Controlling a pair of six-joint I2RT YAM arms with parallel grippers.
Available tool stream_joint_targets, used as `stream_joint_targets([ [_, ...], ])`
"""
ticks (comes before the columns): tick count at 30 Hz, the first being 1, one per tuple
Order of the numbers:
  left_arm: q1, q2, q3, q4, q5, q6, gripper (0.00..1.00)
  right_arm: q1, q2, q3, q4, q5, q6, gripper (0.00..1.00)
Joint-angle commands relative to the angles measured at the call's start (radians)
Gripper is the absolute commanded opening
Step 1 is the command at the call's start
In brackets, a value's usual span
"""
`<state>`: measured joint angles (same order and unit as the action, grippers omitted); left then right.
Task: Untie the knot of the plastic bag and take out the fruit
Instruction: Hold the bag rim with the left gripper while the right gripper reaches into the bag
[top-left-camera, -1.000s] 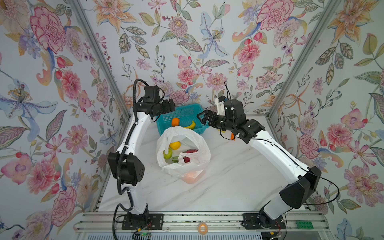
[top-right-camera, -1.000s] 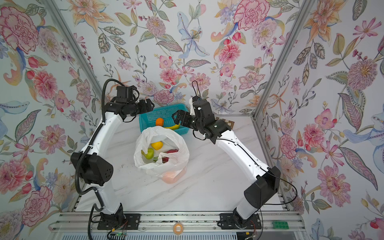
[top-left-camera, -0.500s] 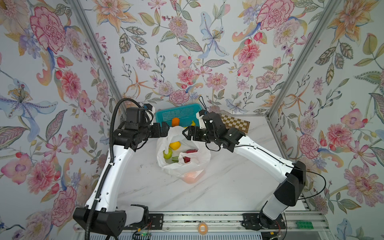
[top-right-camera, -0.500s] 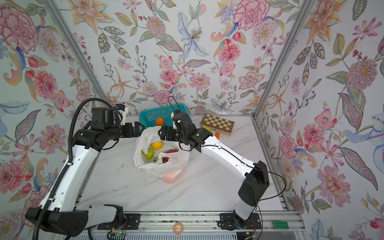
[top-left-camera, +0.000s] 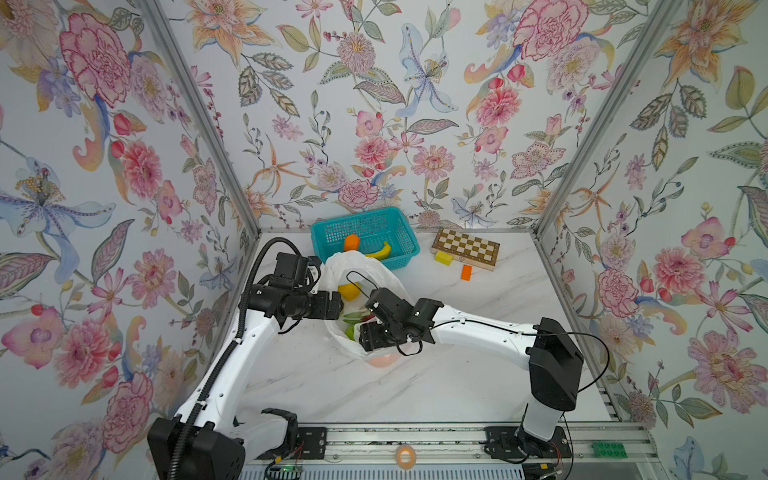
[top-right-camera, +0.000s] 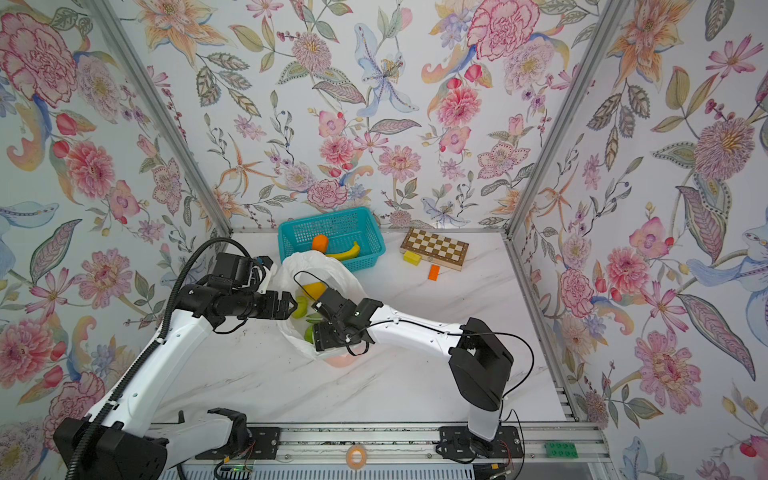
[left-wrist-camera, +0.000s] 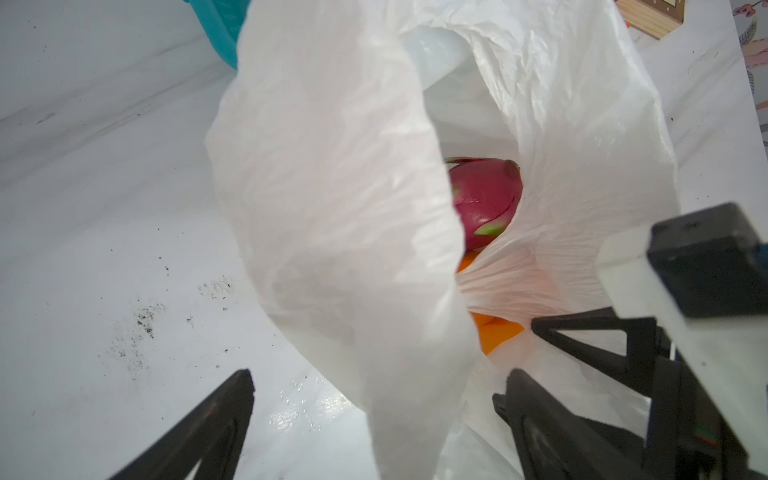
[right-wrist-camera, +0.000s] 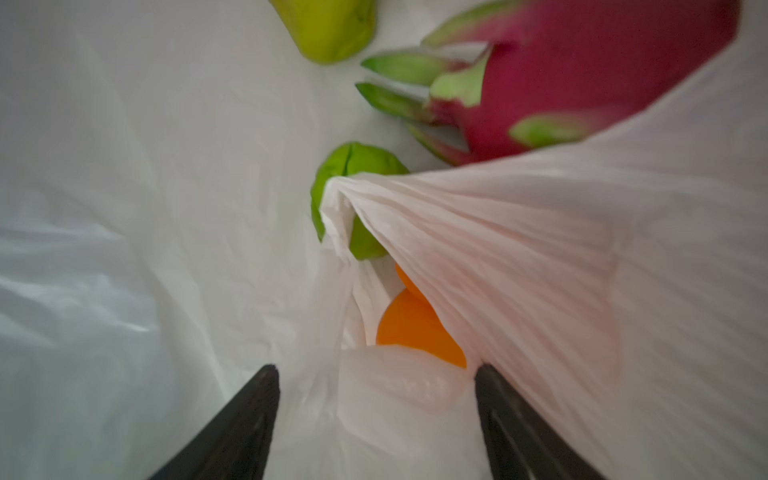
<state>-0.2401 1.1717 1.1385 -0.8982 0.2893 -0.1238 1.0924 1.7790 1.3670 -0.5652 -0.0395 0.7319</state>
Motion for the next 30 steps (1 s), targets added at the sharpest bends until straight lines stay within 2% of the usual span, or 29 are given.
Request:
stream_joint_targets([
  [1,-0.038,-0.03,-0.052,-0.028,0.015,0.007,0.96,0.03,-0.069,-0.083,-0.049,0.052,0.059,0.75],
  [5,-0.067,-0.035,-0.101,-0.044,-0.007,-0.002,0.96,0.078,-0.079,-0.162,-0.053,0.092,0.107,0.75],
  [8,-0.07,-0.033,-0.113,-0.049,-0.002,-0.014,0.96,0.093,-0.08,-0.14,-0.053,0.107,0.12,0.76],
  [15,-0.074,-0.031,-0.11,-0.038,-0.01,-0.049,0.95,0.095,-0.088,0.008,-0.077,0.168,0.118,0.82],
  [22,-0.075,-0.017,-0.112,-0.03,-0.041,-0.112,0.9,0.037,-0.052,0.191,-0.118,0.188,0.096,0.82],
  [30,-0.075,-0.034,-0.108,-0.016,-0.101,-0.164,0.86,-0.05,0.118,0.391,-0.114,0.182,0.138,0.78],
])
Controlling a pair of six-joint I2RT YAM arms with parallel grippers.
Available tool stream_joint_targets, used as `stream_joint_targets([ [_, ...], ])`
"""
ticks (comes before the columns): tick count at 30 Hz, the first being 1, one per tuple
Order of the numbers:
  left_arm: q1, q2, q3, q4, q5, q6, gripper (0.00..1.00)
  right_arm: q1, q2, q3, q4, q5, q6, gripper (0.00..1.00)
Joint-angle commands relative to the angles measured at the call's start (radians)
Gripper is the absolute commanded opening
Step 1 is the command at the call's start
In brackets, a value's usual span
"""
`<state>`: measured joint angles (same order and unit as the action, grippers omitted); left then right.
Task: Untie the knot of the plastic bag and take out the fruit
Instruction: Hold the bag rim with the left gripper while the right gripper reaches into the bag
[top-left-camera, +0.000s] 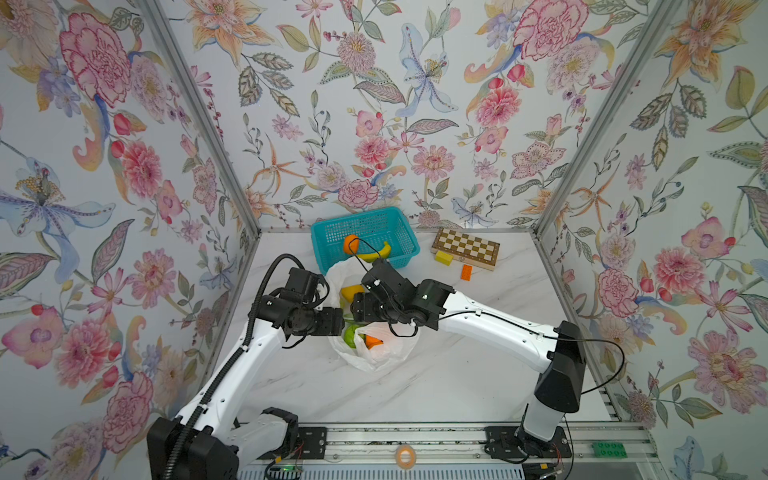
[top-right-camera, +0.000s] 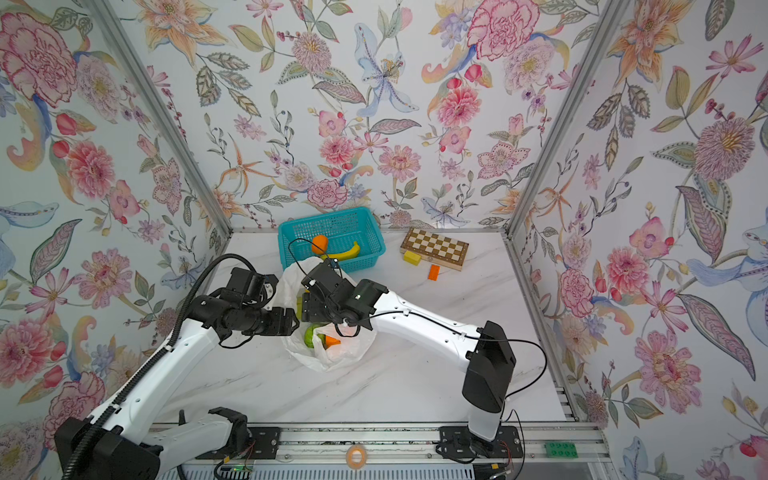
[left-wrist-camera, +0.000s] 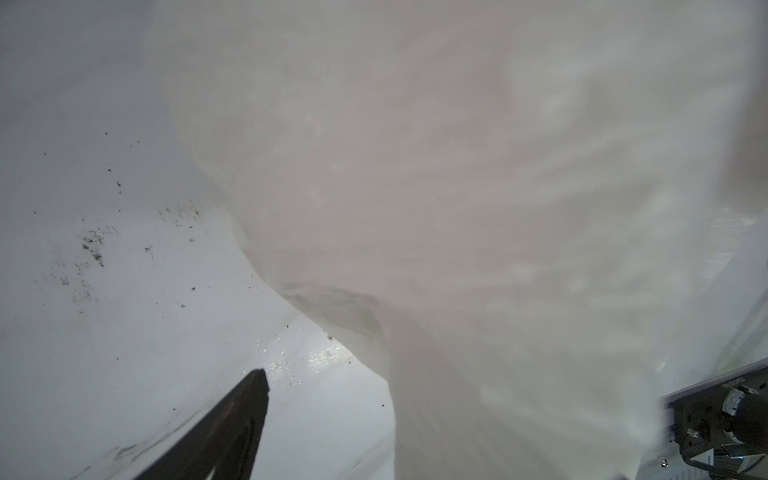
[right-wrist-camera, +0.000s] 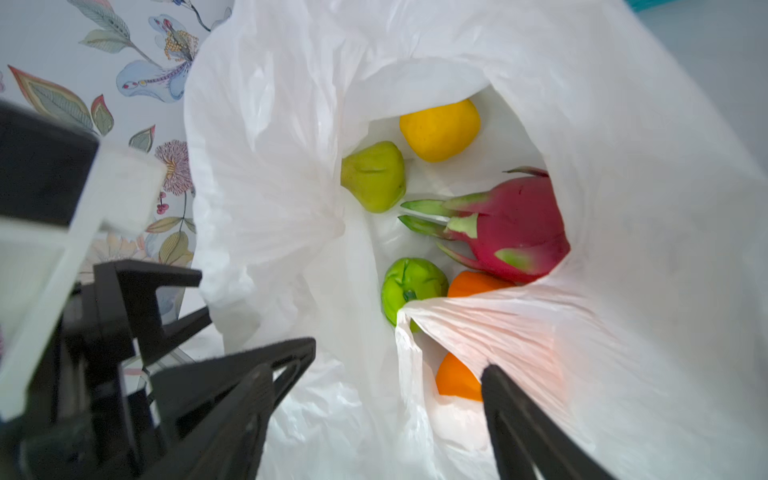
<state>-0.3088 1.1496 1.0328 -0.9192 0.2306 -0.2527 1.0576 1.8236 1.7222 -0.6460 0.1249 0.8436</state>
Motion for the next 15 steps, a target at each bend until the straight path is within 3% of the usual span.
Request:
stream_joint_targets([
  [1,-0.006,-0.014,-0.001,0.005,-0.05,-0.04,0.86,-0.02,0.093,0.054,-0.033,0.031,0.046,0.76],
  [8,-0.005,-0.016,0.007,0.019,-0.084,-0.07,0.83,-0.032,0.234,0.131,-0.031,0.083,0.069,0.68],
  [15,-0.005,-0.002,0.01,0.028,-0.073,-0.061,0.82,-0.067,0.281,0.093,-0.037,0.157,0.286,0.69],
])
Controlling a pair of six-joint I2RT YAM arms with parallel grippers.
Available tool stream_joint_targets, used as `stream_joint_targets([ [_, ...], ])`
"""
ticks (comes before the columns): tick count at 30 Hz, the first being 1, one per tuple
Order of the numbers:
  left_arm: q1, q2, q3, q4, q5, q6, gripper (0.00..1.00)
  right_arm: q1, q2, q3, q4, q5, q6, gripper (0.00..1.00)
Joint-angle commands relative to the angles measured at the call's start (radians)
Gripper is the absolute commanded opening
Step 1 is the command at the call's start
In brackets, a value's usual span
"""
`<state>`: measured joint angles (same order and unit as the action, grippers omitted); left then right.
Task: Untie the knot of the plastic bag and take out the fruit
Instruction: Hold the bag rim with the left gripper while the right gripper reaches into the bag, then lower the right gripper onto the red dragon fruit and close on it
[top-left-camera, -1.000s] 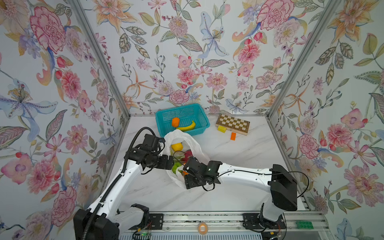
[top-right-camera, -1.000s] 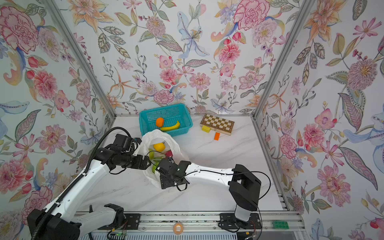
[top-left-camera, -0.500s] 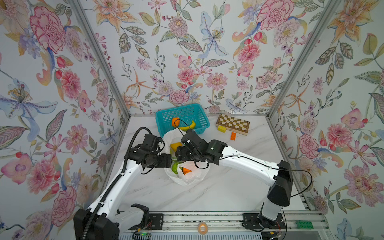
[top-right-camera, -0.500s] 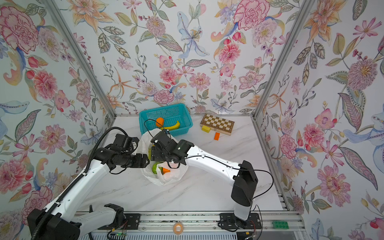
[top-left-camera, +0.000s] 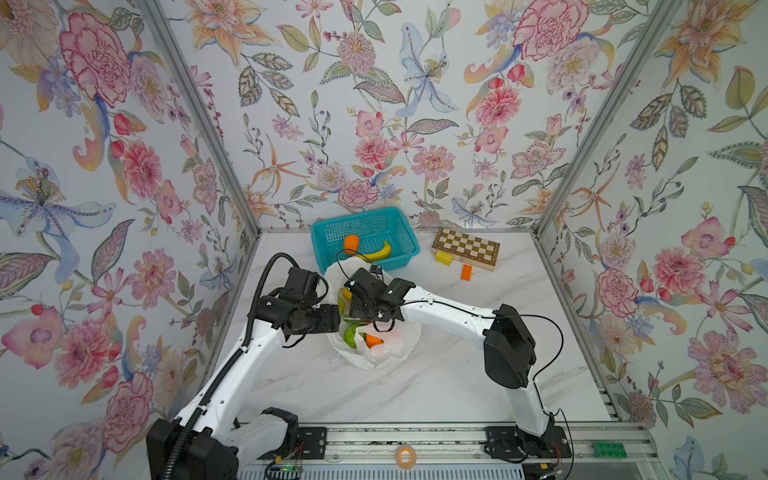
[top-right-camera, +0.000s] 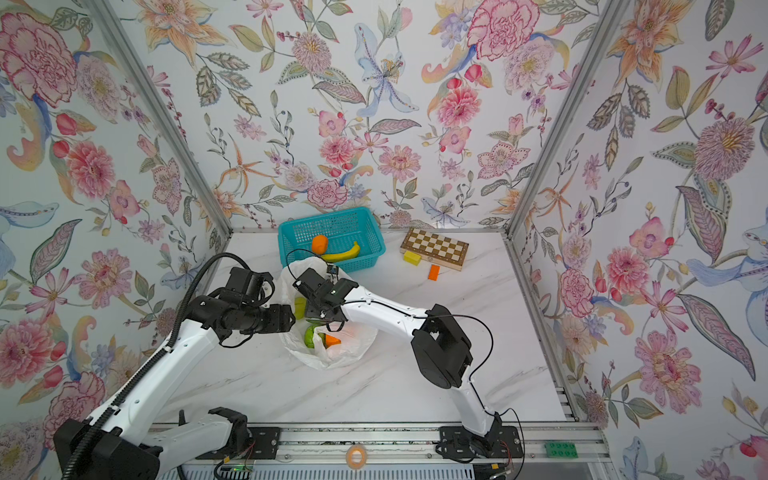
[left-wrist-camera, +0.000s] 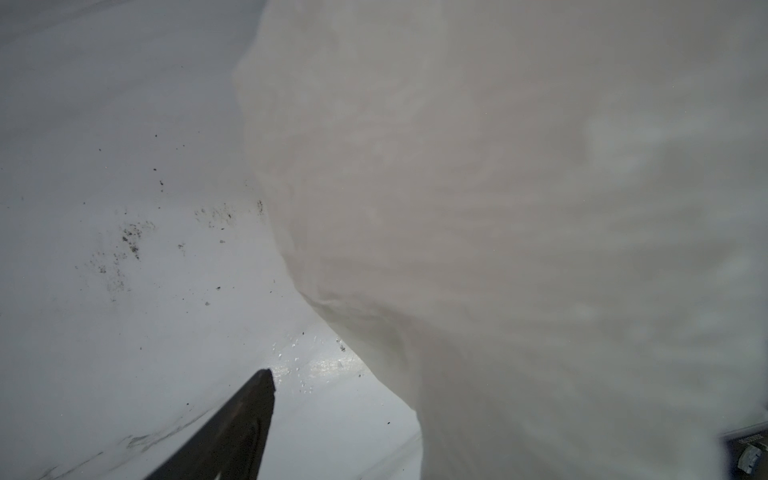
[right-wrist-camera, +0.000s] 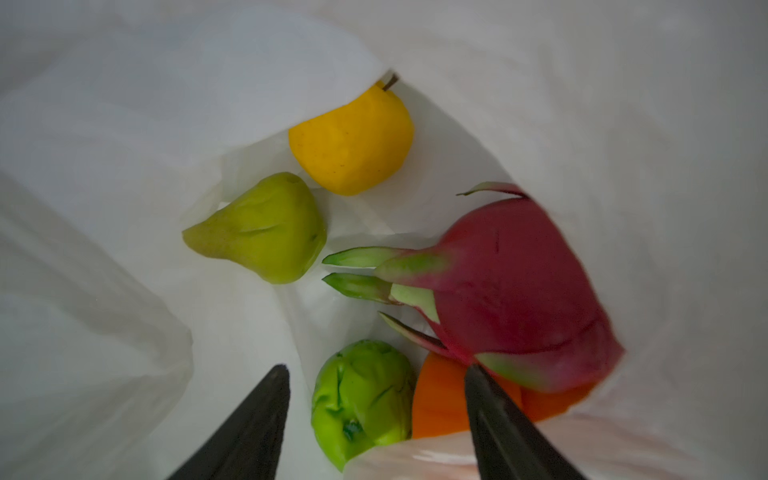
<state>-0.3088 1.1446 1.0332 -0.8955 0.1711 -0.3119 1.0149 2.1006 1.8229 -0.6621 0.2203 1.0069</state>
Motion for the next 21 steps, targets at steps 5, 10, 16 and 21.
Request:
stream_joint_targets([
  [5,-0.006,0.008,0.012,0.006,-0.005,0.009,0.82,-0.033,0.012,-0.012,-0.076,0.094,0.226,0.73],
  [10,-0.005,0.004,0.012,0.004,-0.006,0.011,0.82,-0.054,0.008,-0.061,-0.089,0.055,0.313,0.74],
  [16,-0.006,0.003,0.014,0.004,-0.01,0.017,0.82,-0.06,0.009,-0.063,-0.183,0.065,0.412,0.77],
  [21,-0.006,0.012,0.024,0.004,-0.007,0.024,0.82,-0.058,-0.006,-0.068,-0.256,0.071,0.5,0.79],
])
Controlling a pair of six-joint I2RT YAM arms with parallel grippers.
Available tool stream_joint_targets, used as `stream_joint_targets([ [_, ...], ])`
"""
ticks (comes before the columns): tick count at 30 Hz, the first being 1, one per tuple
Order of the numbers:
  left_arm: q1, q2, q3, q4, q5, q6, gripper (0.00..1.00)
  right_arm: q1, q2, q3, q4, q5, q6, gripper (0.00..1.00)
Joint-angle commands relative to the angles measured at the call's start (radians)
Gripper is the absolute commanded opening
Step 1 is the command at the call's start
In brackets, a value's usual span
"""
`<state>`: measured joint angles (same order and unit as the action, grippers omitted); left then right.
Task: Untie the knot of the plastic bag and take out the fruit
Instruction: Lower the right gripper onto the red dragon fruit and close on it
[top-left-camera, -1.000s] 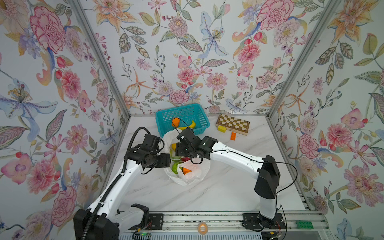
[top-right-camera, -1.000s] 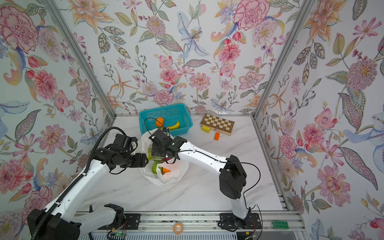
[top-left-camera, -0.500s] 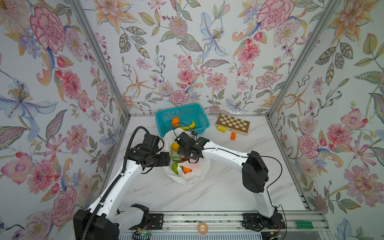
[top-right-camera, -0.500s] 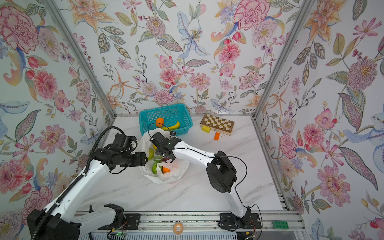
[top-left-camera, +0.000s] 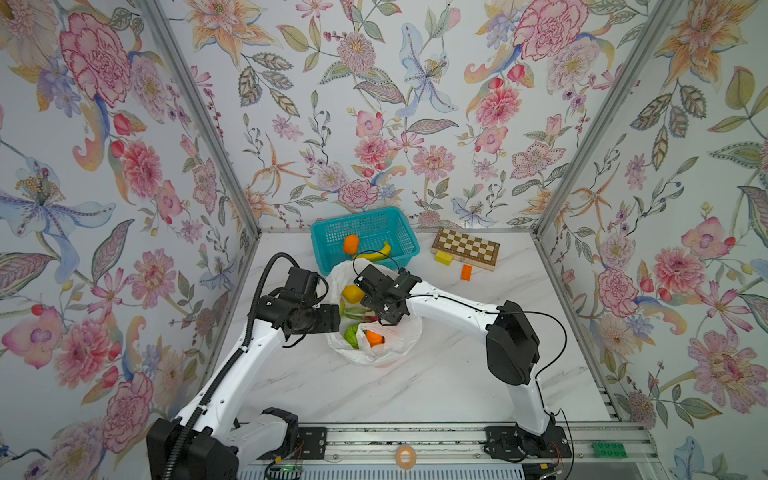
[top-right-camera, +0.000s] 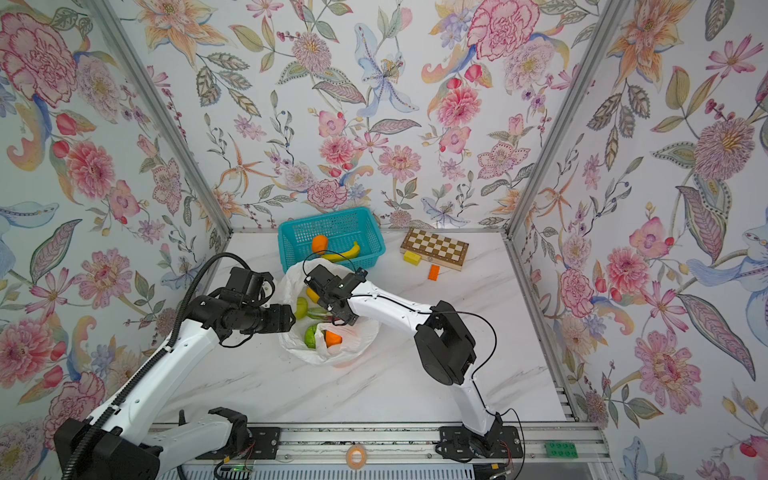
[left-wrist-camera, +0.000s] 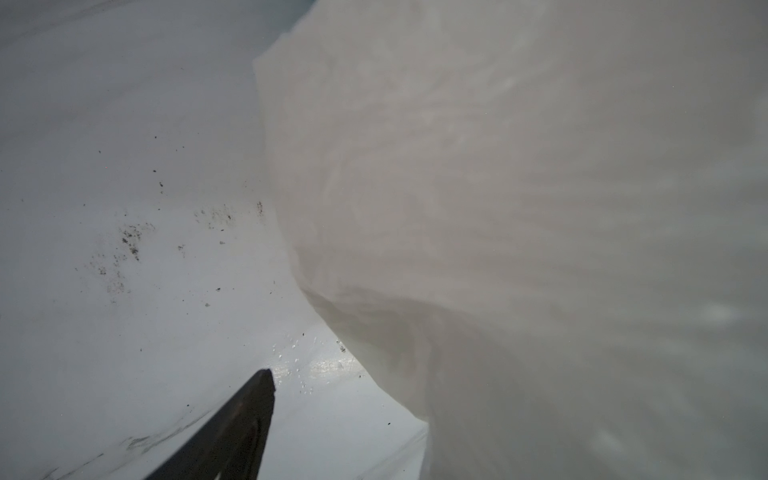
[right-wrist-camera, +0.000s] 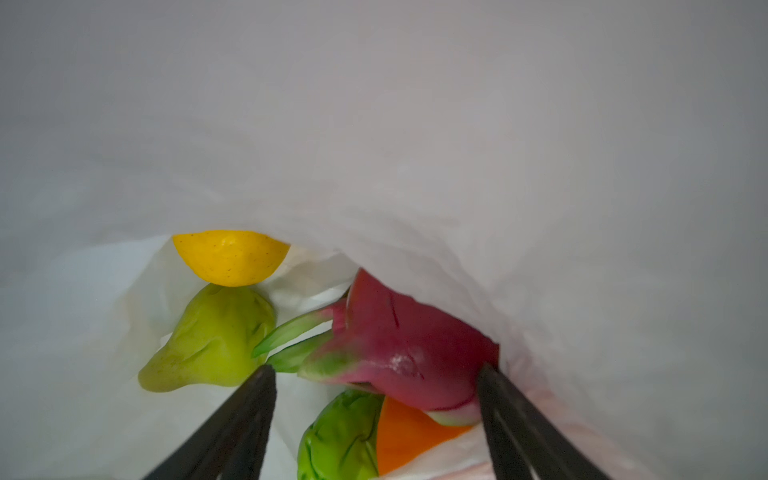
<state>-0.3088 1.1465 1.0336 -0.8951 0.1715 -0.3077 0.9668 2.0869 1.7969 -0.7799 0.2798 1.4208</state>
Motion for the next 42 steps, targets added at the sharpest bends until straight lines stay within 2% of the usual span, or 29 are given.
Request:
stream_joint_targets([
  [1,-0.006,0.012,0.023,0.005,-0.007,0.02,0.82,-0.012,0.007,-0.042,-0.147,0.012,0.095,0.79],
  [7,-0.006,0.017,0.026,0.002,-0.012,0.03,0.82,-0.016,0.001,-0.037,-0.179,0.004,0.131,0.8],
  [12,-0.005,0.016,0.016,0.013,-0.002,0.027,0.82,-0.043,0.061,0.039,-0.178,-0.016,0.055,0.92],
  [15,-0.006,0.018,0.016,0.012,-0.002,0.029,0.82,-0.055,0.093,0.078,-0.178,-0.016,0.056,0.97],
  [22,-0.006,0.016,0.013,0.012,-0.005,0.041,0.82,-0.08,0.172,0.162,-0.171,-0.019,0.019,0.98],
  [24,-0.005,0.018,0.012,0.013,-0.003,0.044,0.83,-0.083,0.2,0.202,-0.171,-0.019,0.003,0.95],
  [27,-0.005,0.021,0.013,0.015,-0.003,0.047,0.83,-0.082,0.227,0.239,-0.17,-0.029,-0.006,0.85],
  [33,-0.005,0.015,0.024,0.011,-0.022,0.047,0.85,-0.069,0.202,0.227,-0.129,-0.018,-0.048,0.7],
  [42,-0.005,-0.029,0.098,-0.002,-0.095,0.051,0.91,-0.036,0.103,0.142,-0.002,-0.02,-0.132,0.61],
])
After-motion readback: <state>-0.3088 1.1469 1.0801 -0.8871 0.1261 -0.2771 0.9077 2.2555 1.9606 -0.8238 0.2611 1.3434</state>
